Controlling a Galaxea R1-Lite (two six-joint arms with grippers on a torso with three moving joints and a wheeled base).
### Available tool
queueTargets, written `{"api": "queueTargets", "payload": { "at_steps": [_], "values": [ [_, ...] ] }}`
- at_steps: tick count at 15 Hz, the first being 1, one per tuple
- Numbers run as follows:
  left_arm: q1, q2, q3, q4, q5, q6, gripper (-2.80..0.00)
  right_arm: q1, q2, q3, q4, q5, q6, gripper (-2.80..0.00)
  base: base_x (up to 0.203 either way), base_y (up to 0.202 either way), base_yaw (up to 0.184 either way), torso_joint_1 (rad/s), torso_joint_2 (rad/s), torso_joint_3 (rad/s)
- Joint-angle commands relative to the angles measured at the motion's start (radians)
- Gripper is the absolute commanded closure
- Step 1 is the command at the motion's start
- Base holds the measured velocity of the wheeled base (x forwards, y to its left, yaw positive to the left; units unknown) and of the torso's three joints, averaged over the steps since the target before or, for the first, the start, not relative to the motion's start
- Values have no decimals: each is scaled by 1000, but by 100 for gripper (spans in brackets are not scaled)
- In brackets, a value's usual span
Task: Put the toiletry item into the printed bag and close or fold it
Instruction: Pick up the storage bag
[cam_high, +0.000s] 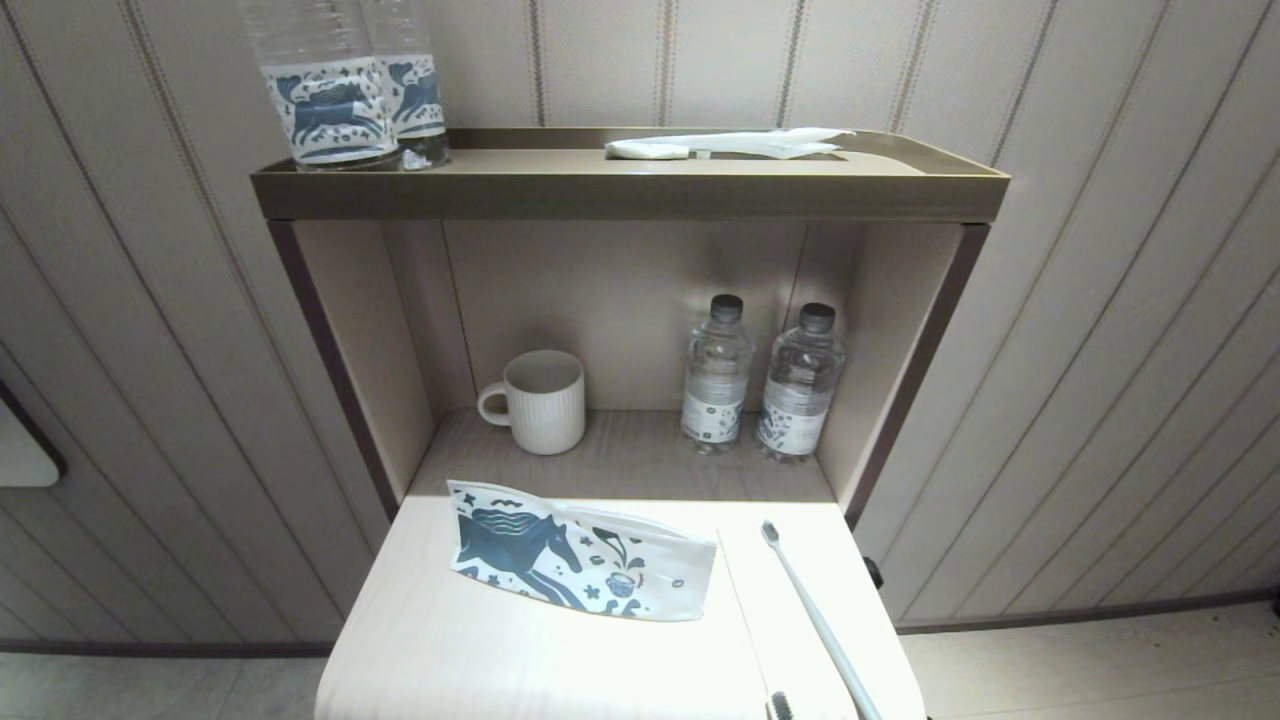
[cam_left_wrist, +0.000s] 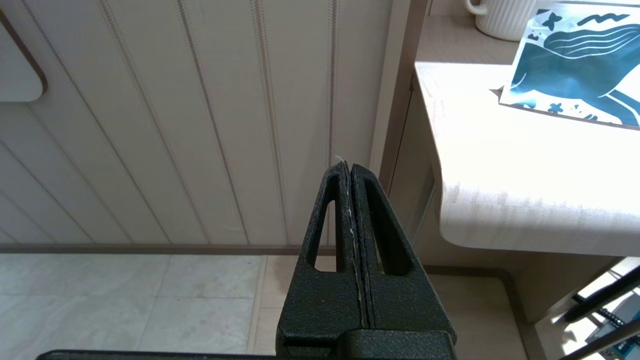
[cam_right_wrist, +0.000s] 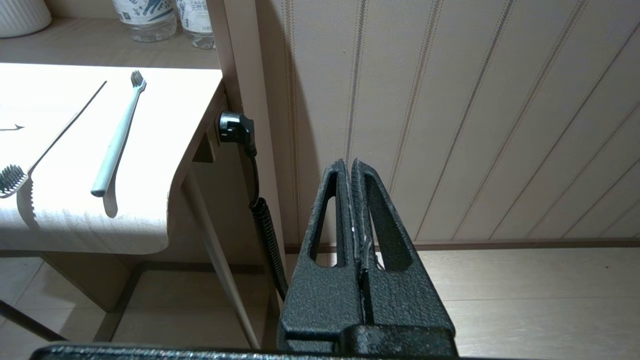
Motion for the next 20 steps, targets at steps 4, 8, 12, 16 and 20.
{"api": "queueTargets", "payload": {
  "at_steps": [4,8,12,16,20],
  "values": [
    [0,1,0,0,0,0,0,0,0,0,0,0,0,0,0,0,0,0,0,0],
    [0,1,0,0,0,0,0,0,0,0,0,0,0,0,0,0,0,0,0,0],
    [0,1,-2,2,13,8,0,0,1,0,0,1,0,0,0,0,0,0,0,0],
    [0,6,-77,-18,15,37,0,0,2,0,0,1,0,0,0,0,0,0,0,0],
    [-1,212,-324,-31,-34,43,0,0,0,0,-1,3,-1,0,0,0,0,0,0,0]
  ]
}}
